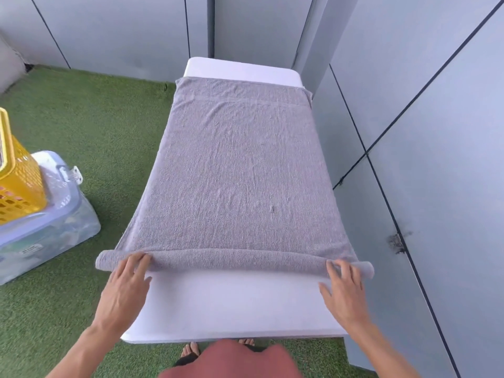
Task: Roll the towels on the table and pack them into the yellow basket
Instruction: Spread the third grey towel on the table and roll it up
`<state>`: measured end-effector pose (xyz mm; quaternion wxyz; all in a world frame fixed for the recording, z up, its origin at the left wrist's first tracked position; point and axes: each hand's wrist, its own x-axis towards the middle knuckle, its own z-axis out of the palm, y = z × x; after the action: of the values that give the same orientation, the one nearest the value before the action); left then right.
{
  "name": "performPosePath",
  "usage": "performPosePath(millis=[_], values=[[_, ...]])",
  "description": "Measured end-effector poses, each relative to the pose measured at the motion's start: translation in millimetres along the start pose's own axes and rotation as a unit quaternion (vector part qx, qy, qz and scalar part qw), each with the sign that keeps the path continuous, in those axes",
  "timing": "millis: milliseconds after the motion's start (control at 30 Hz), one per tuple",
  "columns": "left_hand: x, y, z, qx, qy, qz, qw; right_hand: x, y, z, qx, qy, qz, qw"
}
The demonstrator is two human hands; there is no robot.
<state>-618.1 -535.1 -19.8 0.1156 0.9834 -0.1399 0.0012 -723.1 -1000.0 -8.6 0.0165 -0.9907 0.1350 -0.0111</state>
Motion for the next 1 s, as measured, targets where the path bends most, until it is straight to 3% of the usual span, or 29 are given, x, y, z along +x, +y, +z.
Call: performPosePath(millis=[167,233,367,500,567,633,733,800,867,933,1000], values=[[27.3,-5.7,1.3,-0.034,-0.035,-0.016,0.999,37.6,1.9,-0.5,0.051,-0.102,0.048,0.992],[36.0,-10.4,-5.0,-0.055,-0.068,-0.021,0.996,47.0,4.5,-8.0,0.030,-0.143,0.031,0.989],[38.4,-18.8,-19.2,-0.075,-0.201,-0.054,0.975,46.2,17.2,-25.6,-0.007,-0.248,0.011,0.969],[46.1,-29.2,-38.0,-0.166,-0.252,-0.109,0.947,54.4,29.2,-33.3,0.170,-0.328,0.097,0.924],[52.4,-29.7,-44.0,-0.231,-0.228,-0.135,0.936,58.4,29.1,-31.3,0.253,-0.302,0.136,0.909],[52.8,-25.5,-44.4,-0.235,-0.160,-0.143,0.948,53.9,26.5,-28.1,0.266,-0.219,0.155,0.926],[36.4,-10.1,-34.7,-0.066,-0.027,-0.090,0.993,36.5,17.8,-22.6,0.121,-0.054,0.120,0.984],[17.9,4.4,-22.9,0.007,0.023,-0.038,0.999,25.4,9.3,-15.1,0.044,0.035,0.074,0.996],[4.3,15.5,-11.6,0.013,0.032,-0.015,0.999,15.6,3.4,0.1,0.029,0.041,0.037,0.998],[-1.7,19.7,-0.6,0.013,0.025,-0.016,0.999,5.1,-4.4,13.5,-0.004,-0.002,0.021,1.000],[-2.5,21.9,4.8,0.004,0.012,-0.020,1.000,0.3,-6.2,20.1,0.034,-0.002,0.027,0.999]])
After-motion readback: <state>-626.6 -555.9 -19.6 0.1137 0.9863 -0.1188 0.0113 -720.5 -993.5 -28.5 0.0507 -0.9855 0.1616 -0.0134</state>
